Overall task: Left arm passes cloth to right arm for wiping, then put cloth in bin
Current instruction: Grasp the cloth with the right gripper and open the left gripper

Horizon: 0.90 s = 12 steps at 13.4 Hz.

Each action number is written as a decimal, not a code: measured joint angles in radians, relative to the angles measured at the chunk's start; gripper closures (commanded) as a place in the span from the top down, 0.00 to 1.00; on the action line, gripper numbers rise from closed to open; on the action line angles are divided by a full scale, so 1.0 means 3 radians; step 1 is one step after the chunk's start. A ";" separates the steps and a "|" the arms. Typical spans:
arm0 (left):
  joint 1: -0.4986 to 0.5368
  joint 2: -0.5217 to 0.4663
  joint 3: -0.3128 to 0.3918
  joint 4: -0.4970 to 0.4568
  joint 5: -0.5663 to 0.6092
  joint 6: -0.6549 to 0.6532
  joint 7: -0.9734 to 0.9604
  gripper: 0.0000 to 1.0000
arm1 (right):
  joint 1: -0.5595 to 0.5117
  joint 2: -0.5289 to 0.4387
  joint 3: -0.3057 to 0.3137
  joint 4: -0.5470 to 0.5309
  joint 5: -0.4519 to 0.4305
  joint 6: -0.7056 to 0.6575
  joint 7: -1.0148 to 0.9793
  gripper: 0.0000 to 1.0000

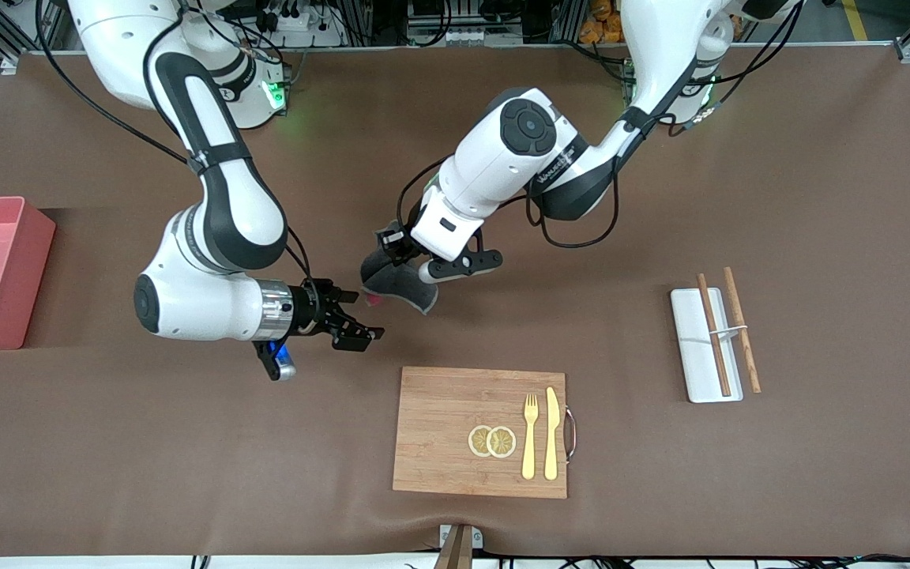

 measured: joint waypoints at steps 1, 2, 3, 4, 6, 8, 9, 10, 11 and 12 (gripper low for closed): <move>0.0000 0.0003 0.0002 0.0021 0.0000 0.0005 -0.0049 0.00 | 0.0000 0.0001 -0.0001 -0.0033 0.0005 -0.0128 0.0025 1.00; 0.0001 0.0003 0.0007 0.0041 0.0000 0.0005 -0.0064 0.00 | -0.0003 0.0002 -0.0005 -0.0053 0.0007 -0.0266 0.0041 1.00; -0.0001 0.0005 0.0007 0.0054 0.0000 0.0010 -0.0066 0.00 | -0.0011 0.0002 -0.0007 -0.0061 0.0008 -0.0384 0.0049 0.82; -0.0013 0.0012 0.0006 0.0062 0.0000 0.0032 -0.0066 0.00 | -0.0019 0.0002 -0.0010 -0.0062 0.0009 -0.0458 0.0050 0.29; -0.0071 0.0035 0.0005 0.0073 0.0000 0.0085 -0.0066 0.00 | -0.0025 0.0001 -0.0012 -0.0061 0.0015 -0.0492 0.0050 0.00; -0.0108 0.0059 0.0006 0.0087 0.0000 0.0107 -0.0068 0.00 | -0.0025 -0.0001 -0.0011 -0.0048 0.0019 -0.0493 0.0049 0.00; -0.0123 0.0068 0.0006 0.0092 0.0000 0.0107 -0.0068 0.00 | -0.0025 -0.0001 -0.0011 -0.0038 0.0020 -0.0495 0.0048 0.00; -0.0140 0.0077 0.0005 0.0097 0.0000 0.0116 -0.0070 0.00 | -0.0027 -0.0002 -0.0012 -0.0031 0.0020 -0.0495 0.0048 0.00; -0.0153 0.0088 0.0006 0.0104 0.0000 0.0140 -0.0105 0.16 | -0.0034 -0.0004 -0.0013 -0.0026 0.0020 -0.0495 0.0047 0.00; -0.0159 0.0097 0.0006 0.0112 0.0000 0.0155 -0.0165 0.33 | -0.0047 -0.0010 -0.0014 -0.0022 0.0020 -0.0495 0.0044 0.00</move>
